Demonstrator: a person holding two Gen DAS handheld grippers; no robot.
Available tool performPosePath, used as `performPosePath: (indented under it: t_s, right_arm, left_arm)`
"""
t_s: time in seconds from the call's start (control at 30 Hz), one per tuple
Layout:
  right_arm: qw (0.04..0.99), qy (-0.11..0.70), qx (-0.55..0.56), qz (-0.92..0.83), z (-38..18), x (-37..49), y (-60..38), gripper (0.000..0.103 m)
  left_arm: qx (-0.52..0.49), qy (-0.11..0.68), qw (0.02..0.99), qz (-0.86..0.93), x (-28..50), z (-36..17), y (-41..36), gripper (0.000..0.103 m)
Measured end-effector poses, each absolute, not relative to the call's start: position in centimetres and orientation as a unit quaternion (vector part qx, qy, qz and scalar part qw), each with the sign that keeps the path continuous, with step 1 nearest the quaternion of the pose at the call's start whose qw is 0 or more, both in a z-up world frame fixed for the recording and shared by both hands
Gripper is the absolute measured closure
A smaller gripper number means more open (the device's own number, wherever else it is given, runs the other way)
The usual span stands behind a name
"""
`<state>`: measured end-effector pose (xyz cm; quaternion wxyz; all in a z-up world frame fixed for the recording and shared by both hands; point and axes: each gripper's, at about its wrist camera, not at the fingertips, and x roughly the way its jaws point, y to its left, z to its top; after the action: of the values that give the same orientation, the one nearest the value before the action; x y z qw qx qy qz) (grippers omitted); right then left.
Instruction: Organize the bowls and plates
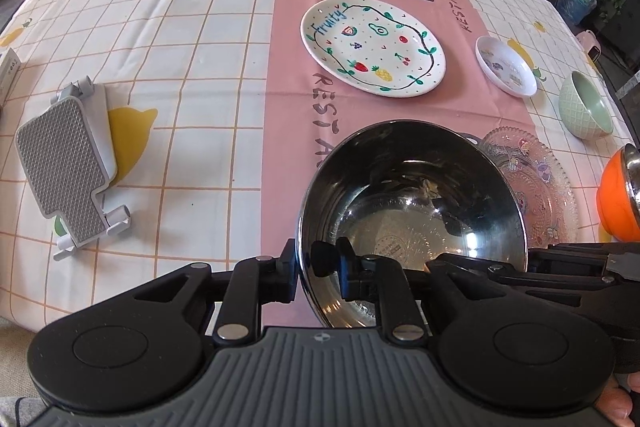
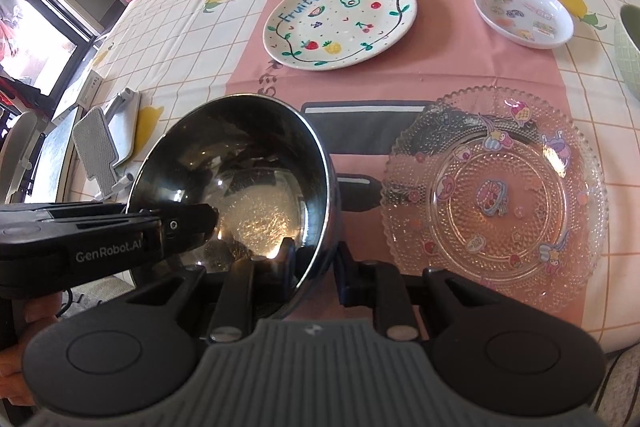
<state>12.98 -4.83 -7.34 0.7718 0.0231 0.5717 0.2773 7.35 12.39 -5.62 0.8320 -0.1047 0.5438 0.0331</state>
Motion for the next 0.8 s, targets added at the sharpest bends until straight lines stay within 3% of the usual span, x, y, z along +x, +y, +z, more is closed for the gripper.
performPosePath:
  t_s: [0.13,0.4,0.53,0.6,0.73,0.8]
  right_arm:
    - [0.775,0.567,0.019,0.278,-7.3,13.0,-4.8,0.084]
    - [0.77,0.57,0.034,0.285,-7.4,13.4,-5.1,0.083]
    - [0.765,0.567,0.054,0.3,-7.1,13.4,-5.5,0.067]
    - [0.771,0.561,0.045,0.298,-6.7,13.2,-5.4,0.056]
    - [0.781,0.547,0.031,0.298,-6.2,12.7,-5.4,0.049]
    - [0.782,0.544,0.035,0.303,-6.0,12.5,-5.6,0.039]
  left_arm:
    - [-0.092,0.536,0.838,0.038,7.4,-5.4,12.1,0.082]
    - [-0.065,0.511,0.856,0.047,7.4,-4.7,11.6,0.072]
    - [-0.048,0.479,0.875,0.05,6.9,-3.7,11.3,0.046]
    - [-0.046,0.467,0.881,0.055,6.8,-3.3,11.3,0.046]
    - [-0.051,0.459,0.885,0.06,6.7,-2.9,11.5,0.045]
    - [-0.055,0.453,0.888,0.064,6.6,-2.7,11.6,0.041]
